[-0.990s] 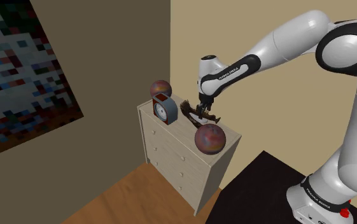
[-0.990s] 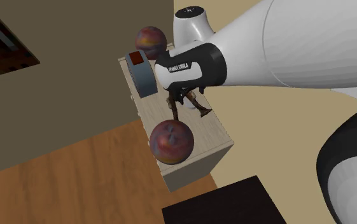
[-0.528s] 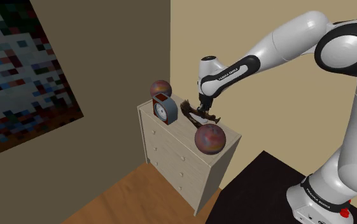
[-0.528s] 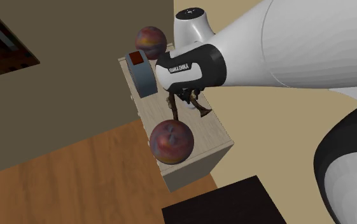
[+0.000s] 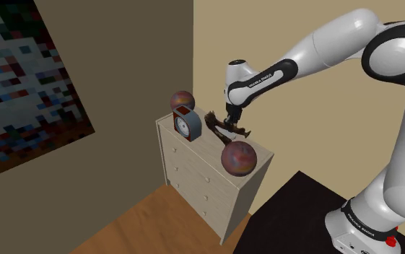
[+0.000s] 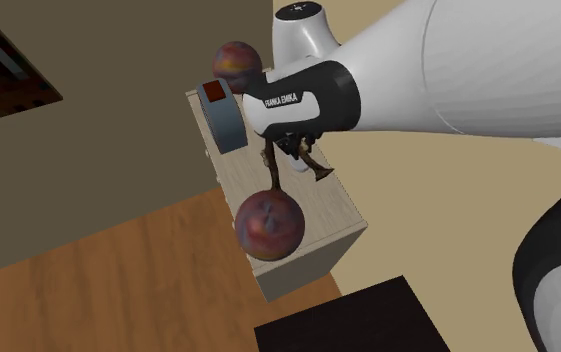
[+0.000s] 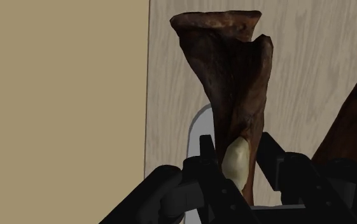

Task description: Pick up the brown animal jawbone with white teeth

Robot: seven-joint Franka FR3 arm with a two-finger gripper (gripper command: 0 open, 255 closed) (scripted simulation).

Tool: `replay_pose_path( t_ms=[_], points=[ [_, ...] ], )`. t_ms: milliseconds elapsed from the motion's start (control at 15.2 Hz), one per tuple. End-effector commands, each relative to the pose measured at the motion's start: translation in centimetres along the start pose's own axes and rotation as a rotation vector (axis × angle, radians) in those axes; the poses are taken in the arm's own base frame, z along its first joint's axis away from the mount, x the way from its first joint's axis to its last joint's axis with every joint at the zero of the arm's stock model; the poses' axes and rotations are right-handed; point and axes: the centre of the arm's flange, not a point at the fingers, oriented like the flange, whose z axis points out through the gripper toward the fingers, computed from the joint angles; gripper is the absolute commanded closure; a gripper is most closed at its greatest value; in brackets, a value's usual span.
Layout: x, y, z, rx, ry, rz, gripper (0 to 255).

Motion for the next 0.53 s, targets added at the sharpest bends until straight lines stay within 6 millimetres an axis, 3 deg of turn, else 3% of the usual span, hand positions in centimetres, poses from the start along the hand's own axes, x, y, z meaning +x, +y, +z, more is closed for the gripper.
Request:
replay_pose_path(
  t_ms=[0, 462],
  points=[
    [-0.2, 0.1, -1.1, 0.0, 0.0, 0.0, 255],
    [-0.5, 0.2, -4.8, 0.0, 0.0, 0.0, 255]
  ],
)
